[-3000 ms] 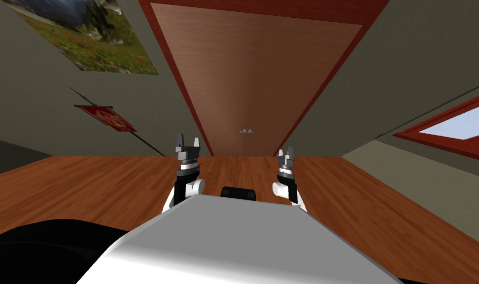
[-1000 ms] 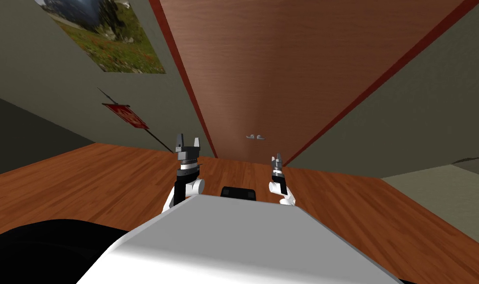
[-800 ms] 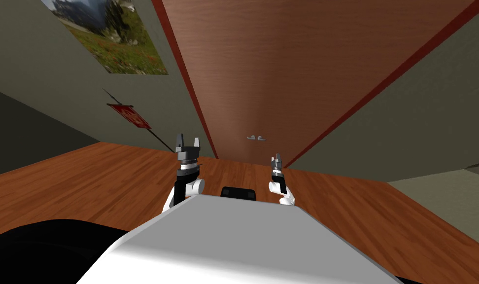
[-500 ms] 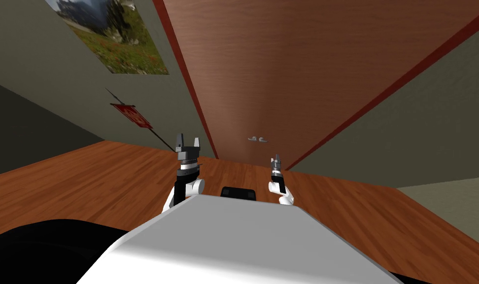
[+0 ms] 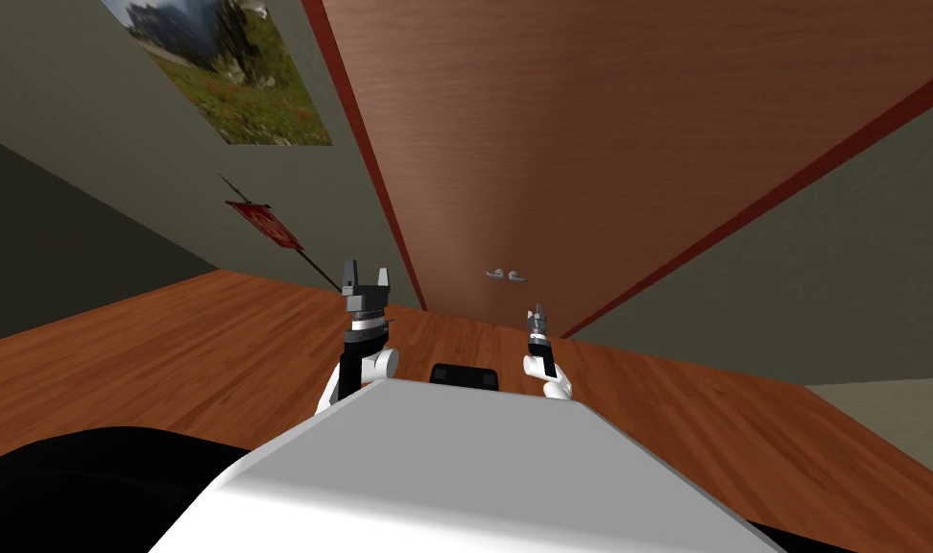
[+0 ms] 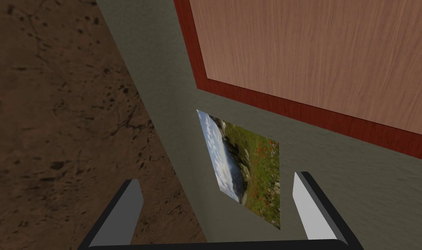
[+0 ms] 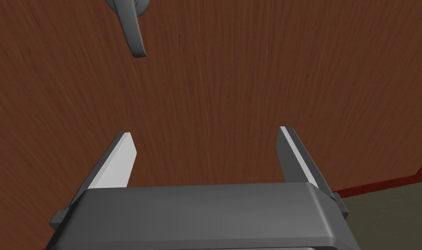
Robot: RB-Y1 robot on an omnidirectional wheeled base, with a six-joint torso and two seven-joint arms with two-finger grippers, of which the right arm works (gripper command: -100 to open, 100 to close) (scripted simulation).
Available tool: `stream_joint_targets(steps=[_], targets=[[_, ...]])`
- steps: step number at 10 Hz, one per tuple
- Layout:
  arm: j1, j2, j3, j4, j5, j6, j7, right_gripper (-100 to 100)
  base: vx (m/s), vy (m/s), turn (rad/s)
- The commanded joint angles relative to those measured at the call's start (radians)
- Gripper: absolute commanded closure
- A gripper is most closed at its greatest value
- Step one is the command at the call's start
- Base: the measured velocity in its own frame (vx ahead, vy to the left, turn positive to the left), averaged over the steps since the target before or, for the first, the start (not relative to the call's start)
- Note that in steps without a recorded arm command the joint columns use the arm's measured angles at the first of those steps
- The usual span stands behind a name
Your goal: Pull the door open
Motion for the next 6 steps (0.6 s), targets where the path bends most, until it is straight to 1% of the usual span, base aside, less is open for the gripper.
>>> stream_joint_targets(steps=[1, 6], targets=[[-0.018, -0.005, -0.001, 0.05, -0.005, -0.007, -0.004, -100, 0.091, -0.02, 0.071], [-0.073, -0.018, -0.001, 0.19, -0.017, -0.033, -0.015, -100, 0.089, -0.021, 0.067]])
